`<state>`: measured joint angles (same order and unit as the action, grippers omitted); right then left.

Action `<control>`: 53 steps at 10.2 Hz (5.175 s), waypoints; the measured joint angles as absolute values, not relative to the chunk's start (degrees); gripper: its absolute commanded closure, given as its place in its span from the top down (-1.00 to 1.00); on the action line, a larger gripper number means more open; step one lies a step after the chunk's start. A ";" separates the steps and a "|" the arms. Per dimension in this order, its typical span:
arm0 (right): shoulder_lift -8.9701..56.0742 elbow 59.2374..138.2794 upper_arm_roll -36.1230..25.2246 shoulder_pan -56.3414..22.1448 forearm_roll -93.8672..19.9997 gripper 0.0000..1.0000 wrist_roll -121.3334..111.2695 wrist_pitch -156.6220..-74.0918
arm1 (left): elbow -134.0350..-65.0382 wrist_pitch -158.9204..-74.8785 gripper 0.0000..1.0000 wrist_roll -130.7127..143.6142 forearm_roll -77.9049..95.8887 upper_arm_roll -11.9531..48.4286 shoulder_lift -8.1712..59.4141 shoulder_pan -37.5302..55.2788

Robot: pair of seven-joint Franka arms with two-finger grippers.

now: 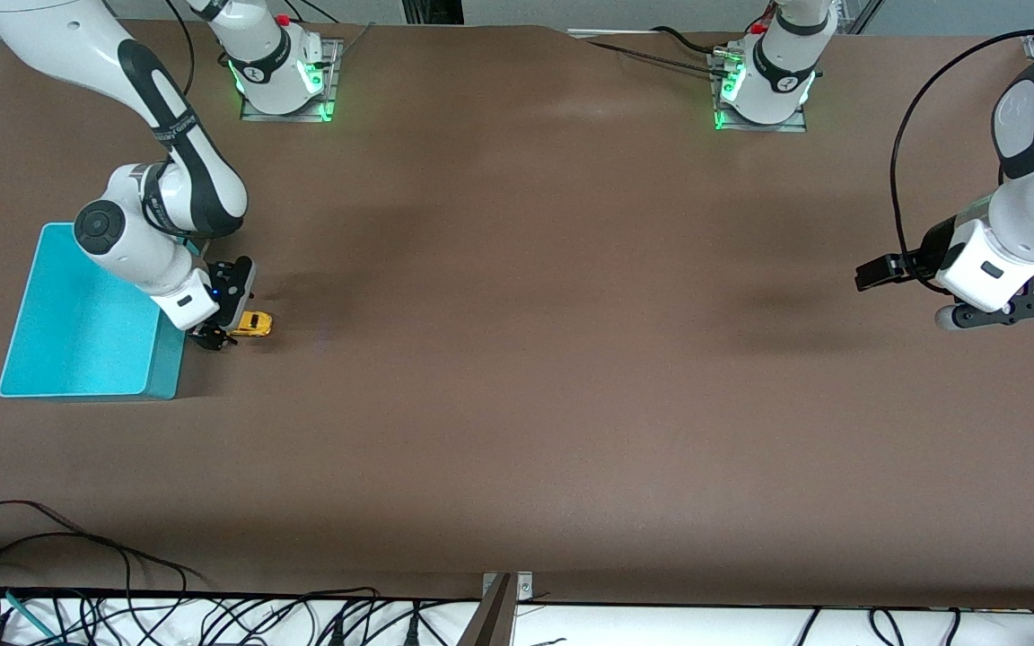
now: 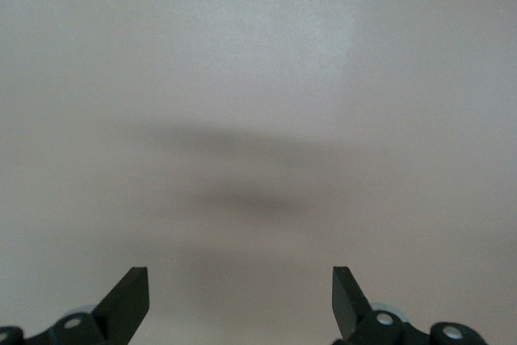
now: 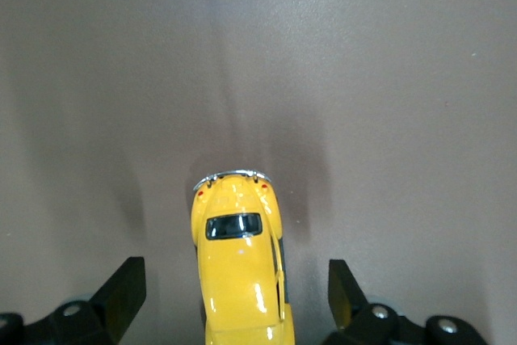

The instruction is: Wind up and store yellow beetle car

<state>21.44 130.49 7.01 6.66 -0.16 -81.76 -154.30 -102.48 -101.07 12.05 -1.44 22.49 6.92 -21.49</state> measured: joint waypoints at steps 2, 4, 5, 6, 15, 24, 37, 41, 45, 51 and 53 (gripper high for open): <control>21.44 130.49 7.04 6.66 -0.16 -0.39 -82.83 -154.48 | -102.48 -101.07 1.00 12.03 -1.44 22.49 6.92 -21.49; 21.32 130.45 7.07 6.66 -0.16 -0.79 -84.51 -154.59 | -102.48 -101.07 1.00 12.02 -1.44 22.49 6.92 -21.49; 21.35 130.40 7.09 6.66 -0.16 -0.95 -85.08 -154.66 | -102.48 -101.07 1.00 12.02 -1.44 22.49 6.92 -21.49; 21.33 130.32 7.10 6.66 -0.16 -1.00 -85.77 -154.82 | -102.48 -101.07 1.00 12.02 -1.44 22.49 6.92 -21.49; 6.15 127.45 7.91 7.82 -0.16 -1.00 -89.73 -136.20 | -102.48 -101.06 1.00 12.02 -1.43 22.49 6.97 -21.49; 10.89 123.59 7.55 24.92 1.57 -1.00 -116.37 -131.82 | -102.48 -101.06 1.00 12.02 -1.43 22.49 6.99 -21.49; 25.05 113.24 7.90 29.69 -0.35 1.00 -121.68 -128.00 | -102.48 -101.05 1.00 12.02 -1.42 22.50 7.06 -21.49; 20.52 110.92 8.44 27.59 -0.58 1.00 -107.54 -126.48 | -102.49 -101.05 1.00 12.02 -1.42 22.50 7.08 -21.50; 11.37 111.27 8.92 20.99 -0.70 1.00 -82.00 -121.47 | -102.49 -101.05 1.00 11.93 -1.42 22.49 7.08 -21.50; -3.70 112.57 9.20 8.44 -1.75 1.00 -31.04 -109.54 | -102.49 -101.04 1.00 11.90 -1.42 22.50 7.09 -21.50; -5.93 112.93 9.18 7.72 -4.39 1.00 -21.87 -107.76 | -102.48 -101.04 1.00 11.90 -1.42 22.49 7.09 -21.51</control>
